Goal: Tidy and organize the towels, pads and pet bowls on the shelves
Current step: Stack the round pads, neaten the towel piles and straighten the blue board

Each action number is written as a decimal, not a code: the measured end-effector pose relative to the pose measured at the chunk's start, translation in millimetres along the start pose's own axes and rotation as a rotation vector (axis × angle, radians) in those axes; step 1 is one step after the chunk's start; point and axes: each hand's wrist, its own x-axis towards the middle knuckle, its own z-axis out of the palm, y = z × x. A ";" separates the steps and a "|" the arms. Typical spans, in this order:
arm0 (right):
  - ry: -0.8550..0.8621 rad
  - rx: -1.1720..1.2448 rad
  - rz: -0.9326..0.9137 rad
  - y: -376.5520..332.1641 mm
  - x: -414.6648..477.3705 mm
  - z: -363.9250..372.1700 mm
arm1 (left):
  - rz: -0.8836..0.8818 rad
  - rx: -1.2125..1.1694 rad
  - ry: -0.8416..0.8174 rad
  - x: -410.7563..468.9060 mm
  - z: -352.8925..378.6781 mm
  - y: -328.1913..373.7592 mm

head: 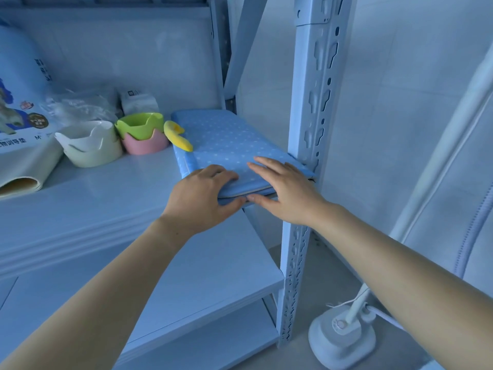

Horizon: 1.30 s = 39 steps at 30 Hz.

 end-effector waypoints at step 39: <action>-0.064 0.115 -0.020 18.1 14.3 18.7 | -0.144 0.048 -0.154 13.0 1.4 -1.4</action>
